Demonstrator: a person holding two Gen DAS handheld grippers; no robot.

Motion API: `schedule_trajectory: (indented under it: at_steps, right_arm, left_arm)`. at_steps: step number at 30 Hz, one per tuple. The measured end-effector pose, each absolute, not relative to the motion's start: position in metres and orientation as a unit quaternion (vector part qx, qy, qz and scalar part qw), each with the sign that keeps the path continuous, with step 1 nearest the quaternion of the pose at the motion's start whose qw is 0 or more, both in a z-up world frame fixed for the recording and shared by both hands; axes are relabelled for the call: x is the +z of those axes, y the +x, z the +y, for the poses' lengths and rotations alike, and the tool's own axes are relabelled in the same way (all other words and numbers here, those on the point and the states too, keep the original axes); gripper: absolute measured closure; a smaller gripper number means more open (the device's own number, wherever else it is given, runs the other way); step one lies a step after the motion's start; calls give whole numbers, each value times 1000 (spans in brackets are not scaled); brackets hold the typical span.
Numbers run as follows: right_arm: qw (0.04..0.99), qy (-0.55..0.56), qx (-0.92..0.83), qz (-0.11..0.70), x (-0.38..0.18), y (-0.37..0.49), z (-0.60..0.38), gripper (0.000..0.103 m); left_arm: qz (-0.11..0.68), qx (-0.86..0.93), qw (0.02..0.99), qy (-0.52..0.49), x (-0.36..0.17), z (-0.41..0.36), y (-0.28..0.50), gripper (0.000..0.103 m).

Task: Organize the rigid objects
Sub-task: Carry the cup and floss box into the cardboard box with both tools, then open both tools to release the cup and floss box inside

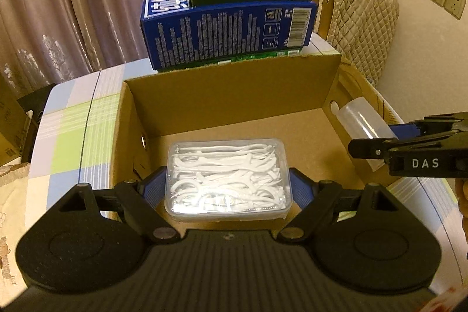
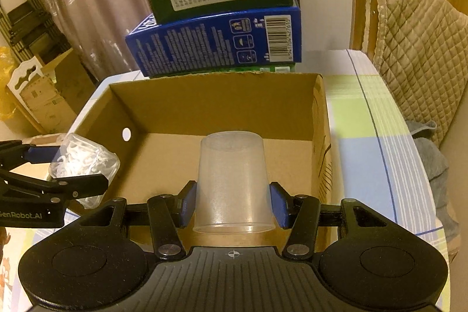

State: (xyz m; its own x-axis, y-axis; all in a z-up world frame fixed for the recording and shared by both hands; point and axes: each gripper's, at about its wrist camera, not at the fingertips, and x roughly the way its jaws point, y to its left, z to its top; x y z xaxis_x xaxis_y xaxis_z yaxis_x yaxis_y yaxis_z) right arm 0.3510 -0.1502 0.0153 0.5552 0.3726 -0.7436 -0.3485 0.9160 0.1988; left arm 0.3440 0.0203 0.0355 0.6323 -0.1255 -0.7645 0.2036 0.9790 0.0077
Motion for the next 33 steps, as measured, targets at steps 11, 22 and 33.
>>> schedule_trajectory:
  at_steps: [11, 22, 33]
  right_arm:
    - [881, 23, 198, 430, 7, 352, -156, 53]
    - [880, 25, 199, 431, 7, 351, -155, 53]
    - [879, 21, 194, 434, 5, 350, -154, 53]
  left_arm:
    - [405, -73, 911, 21, 32, 23, 352, 17]
    - [393, -70, 916, 33, 42, 29, 342, 17]
    - [396, -72, 914, 39, 41, 28, 338, 17]
